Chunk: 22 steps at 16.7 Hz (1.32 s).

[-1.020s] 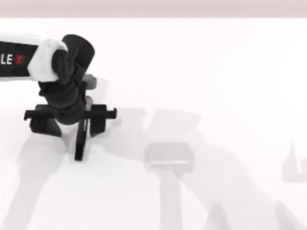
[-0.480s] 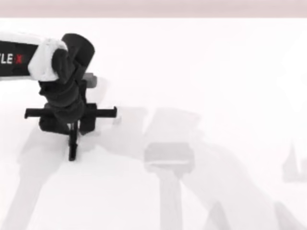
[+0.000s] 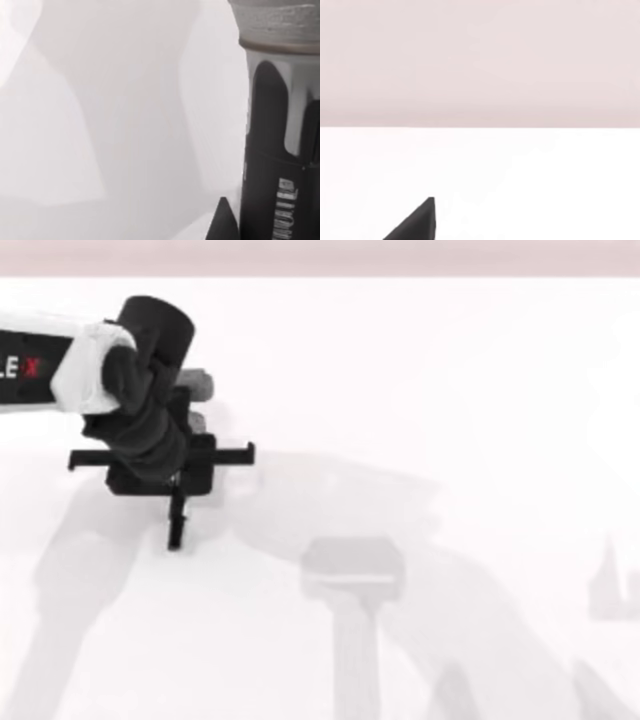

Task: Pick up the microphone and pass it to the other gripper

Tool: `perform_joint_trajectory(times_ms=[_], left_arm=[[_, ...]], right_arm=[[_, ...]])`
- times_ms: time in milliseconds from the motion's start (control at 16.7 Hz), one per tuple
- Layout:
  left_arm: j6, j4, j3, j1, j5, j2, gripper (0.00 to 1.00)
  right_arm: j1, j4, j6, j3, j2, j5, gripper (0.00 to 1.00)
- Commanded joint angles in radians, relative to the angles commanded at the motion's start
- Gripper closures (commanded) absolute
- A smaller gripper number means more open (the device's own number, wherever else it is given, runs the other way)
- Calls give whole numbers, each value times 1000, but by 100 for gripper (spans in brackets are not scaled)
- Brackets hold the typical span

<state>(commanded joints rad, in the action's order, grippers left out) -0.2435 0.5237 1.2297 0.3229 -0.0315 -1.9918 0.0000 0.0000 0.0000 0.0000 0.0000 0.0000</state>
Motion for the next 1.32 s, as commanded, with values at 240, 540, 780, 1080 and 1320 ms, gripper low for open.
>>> perform_joint_trajectory(times_ms=[240,540,780,1080,1320], left_arm=[[55,-279,-71,-10,-110,56,100],[138,-740,-200,-26,-279,151,100],[204,-1076,-297,-41,-404,245,100],[258,-1286,-360,-53,-496,337,100],[262,-1297,-364,-53,-501,344,100]], right_arm=[[0,0,0,0,0,0,0],[0,0,0,0,0,0,0],[0,0,0,0,0,0,0],[0,0,0,0,0,0,0],[0,0,0,0,0,0,0]])
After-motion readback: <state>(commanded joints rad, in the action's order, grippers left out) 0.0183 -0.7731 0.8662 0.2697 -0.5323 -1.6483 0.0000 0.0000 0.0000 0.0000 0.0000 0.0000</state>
